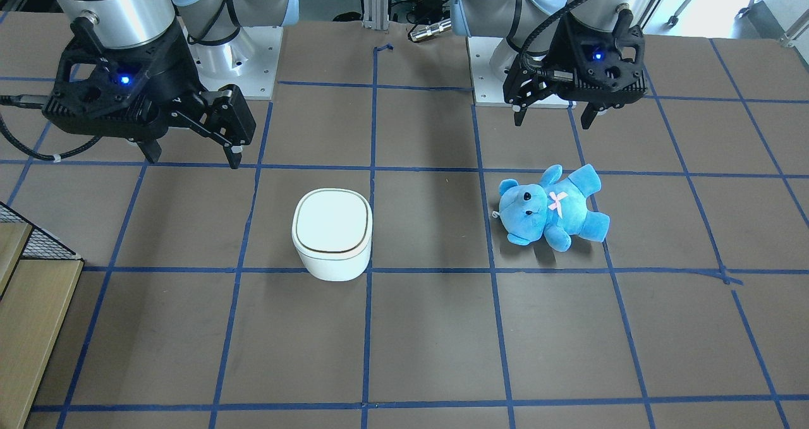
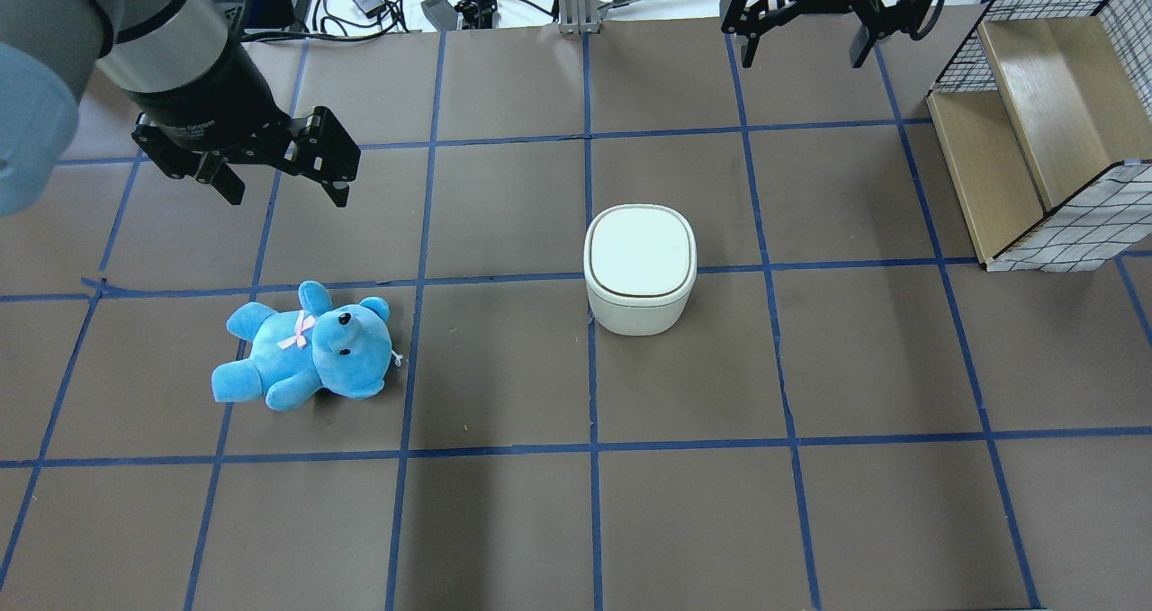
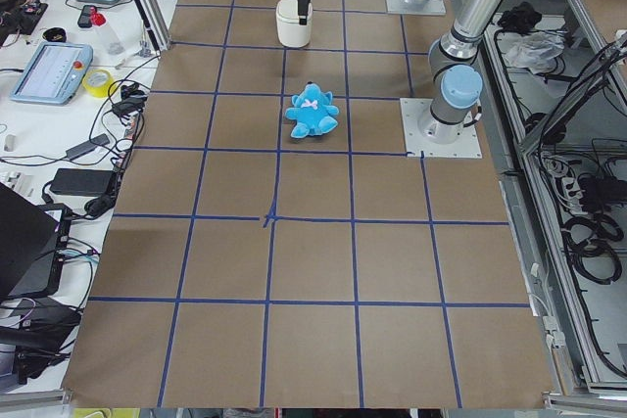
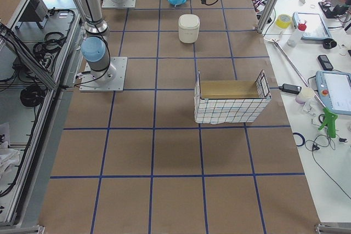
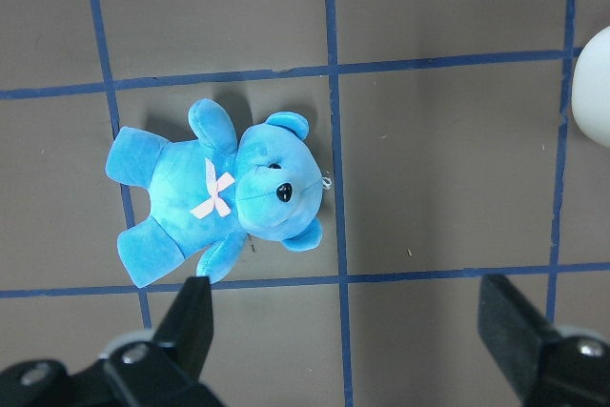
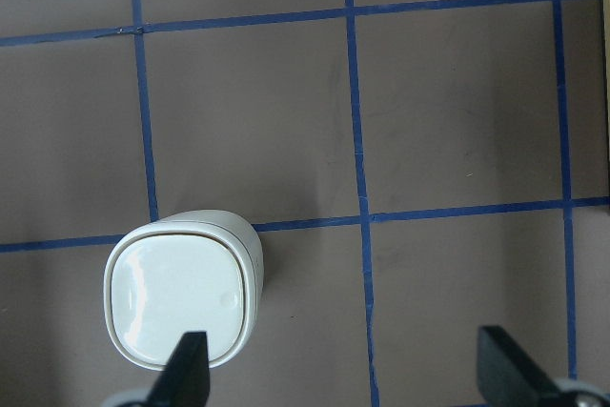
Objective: Open trash can with right arm
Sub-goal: 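Move the right gripper down toward the white trash can lid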
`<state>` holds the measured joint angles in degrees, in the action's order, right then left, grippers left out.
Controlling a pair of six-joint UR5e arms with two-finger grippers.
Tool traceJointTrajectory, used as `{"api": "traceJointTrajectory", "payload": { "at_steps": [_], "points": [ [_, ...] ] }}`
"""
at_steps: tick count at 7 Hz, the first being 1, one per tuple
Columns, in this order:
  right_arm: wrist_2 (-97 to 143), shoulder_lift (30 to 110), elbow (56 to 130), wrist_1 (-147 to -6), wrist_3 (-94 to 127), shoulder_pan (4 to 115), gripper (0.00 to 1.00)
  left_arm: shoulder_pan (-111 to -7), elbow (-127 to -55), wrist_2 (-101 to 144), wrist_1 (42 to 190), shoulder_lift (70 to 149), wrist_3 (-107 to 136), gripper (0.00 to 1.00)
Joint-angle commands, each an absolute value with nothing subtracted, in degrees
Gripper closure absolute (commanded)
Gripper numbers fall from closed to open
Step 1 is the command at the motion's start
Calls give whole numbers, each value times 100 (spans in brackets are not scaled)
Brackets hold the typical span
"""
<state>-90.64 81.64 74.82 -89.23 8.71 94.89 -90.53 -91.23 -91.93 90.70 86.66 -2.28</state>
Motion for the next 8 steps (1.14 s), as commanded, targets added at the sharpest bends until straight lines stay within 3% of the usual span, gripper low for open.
{"api": "traceJointTrajectory", "payload": {
  "at_steps": [1,2,3,4,5,6,8],
  "points": [
    [-9088,8174,7514,-8921,844,9501,0,-9053,-9123,-9193,9070,8666,-229,0],
    [-9088,8174,7515,-8921,844,9501,0,-9053,-9123,-9193,9070,8666,-229,0],
    [-9079,8174,7515,-8921,844,9501,12,-9053,-9123,-9193,9070,8666,-229,0],
    [-9001,8174,7541,-8912,896,9527,70,-9053,-9123,-9193,9070,8666,-229,0],
    [-8869,8130,7637,-8973,940,9667,87,-9053,-9123,-9193,9070,8666,-229,0],
    [-8833,7982,7829,-9069,984,9929,97,-9053,-9123,-9193,9070,8666,-229,0],
    [-8833,7770,8574,-10111,1186,10335,100,-9053,-9123,-9193,9070,8666,-228,0]
  ]
}}
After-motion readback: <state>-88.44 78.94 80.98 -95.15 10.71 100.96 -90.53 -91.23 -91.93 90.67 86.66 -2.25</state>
